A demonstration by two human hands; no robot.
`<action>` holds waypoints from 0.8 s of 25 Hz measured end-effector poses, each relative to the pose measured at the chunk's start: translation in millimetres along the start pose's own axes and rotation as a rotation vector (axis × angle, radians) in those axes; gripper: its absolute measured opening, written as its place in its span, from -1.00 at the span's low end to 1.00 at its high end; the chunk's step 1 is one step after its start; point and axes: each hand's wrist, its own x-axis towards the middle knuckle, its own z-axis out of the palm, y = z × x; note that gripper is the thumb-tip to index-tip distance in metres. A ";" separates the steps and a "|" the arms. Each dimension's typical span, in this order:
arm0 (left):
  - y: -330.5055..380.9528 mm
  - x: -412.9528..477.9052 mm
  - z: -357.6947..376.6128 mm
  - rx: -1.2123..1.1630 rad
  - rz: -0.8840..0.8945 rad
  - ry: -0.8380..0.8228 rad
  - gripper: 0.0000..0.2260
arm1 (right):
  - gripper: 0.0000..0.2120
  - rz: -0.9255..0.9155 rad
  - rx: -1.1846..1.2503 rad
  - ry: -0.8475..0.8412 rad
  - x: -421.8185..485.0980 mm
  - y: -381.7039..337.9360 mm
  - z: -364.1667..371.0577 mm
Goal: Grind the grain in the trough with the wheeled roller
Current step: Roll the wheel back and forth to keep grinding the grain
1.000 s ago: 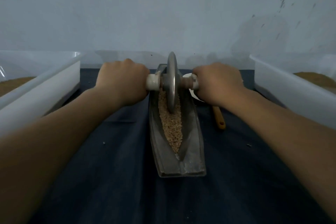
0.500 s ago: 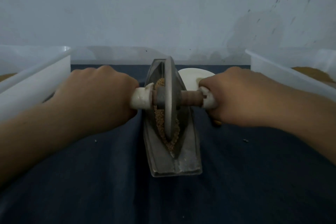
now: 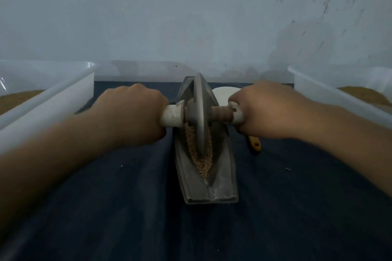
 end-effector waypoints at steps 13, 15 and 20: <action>1.6 36.2 9.6 0.005 0.033 0.159 -0.80 | -0.79 0.073 0.039 0.091 37.0 13.3 27.1; -3.7 18.3 3.3 -0.103 0.114 0.117 -0.76 | -0.74 -0.003 0.096 0.025 18.7 14.0 18.3; -17.3 -12.4 -30.9 -0.249 0.185 -0.042 -0.56 | -0.56 -0.054 0.154 -0.065 -14.9 15.8 -11.9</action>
